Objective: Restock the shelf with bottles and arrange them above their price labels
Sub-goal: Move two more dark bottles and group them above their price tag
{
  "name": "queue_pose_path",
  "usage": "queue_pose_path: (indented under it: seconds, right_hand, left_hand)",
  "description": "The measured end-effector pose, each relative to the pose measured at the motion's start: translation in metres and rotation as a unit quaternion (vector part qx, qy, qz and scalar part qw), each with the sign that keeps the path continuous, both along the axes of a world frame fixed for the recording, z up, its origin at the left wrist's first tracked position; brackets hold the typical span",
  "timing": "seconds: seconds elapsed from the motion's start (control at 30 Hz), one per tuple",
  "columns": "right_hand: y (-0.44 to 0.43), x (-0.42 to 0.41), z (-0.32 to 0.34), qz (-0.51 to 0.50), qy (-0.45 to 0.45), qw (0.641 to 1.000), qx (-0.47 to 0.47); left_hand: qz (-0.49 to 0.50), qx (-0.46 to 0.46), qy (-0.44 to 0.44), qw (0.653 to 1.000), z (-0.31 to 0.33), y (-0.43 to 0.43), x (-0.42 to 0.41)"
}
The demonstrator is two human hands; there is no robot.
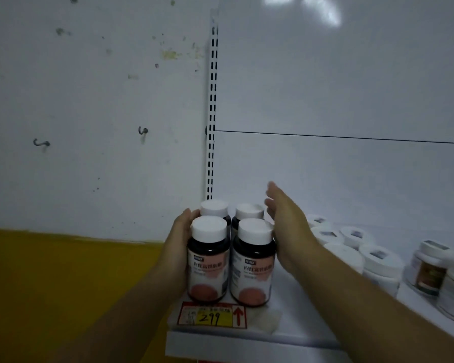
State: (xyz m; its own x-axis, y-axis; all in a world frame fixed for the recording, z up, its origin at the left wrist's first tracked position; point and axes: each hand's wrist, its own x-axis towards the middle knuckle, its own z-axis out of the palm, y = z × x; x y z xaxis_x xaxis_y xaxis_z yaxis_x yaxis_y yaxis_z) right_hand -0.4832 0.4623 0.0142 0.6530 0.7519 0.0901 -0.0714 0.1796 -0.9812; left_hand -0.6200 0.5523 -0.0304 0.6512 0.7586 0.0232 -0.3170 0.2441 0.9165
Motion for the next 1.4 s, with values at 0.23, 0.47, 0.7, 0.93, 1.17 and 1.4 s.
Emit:
queue_pose_path:
  seconds: [0.23, 0.47, 0.7, 0.93, 1.17, 1.4]
  right_hand:
    - [-0.001, -0.005, -0.056, 0.057, 0.154, 0.985, 0.060]
    - [0.003, 0.002, -0.074, 0.084, 0.121, 0.988, 0.048]
    - [0.005, 0.003, -0.076, 0.070, 0.095, 0.992, 0.041]
    - [0.000, -0.010, -0.061, -0.032, 0.050, 0.997, 0.047]
    - [-0.051, 0.000, 0.046, -0.075, -0.324, 0.939, 0.082]
    - [-0.132, 0.086, 0.069, -0.052, -0.721, 0.592, -0.355]
  left_hand:
    - [-0.012, 0.018, -0.002, 1.000, -0.006, -0.007, 0.000]
    - [-0.010, 0.058, 0.027, 0.998, -0.005, -0.011, -0.002]
    - [-0.016, 0.070, 0.041, 0.997, -0.006, -0.009, 0.000]
    - [-0.010, 0.074, 0.053, 0.996, -0.002, -0.017, -0.007]
    - [0.232, 0.436, 0.148, 0.857, 0.076, -0.014, -0.020]
    - [-0.076, 0.614, 0.481, 0.621, 0.163, -0.094, 0.051]
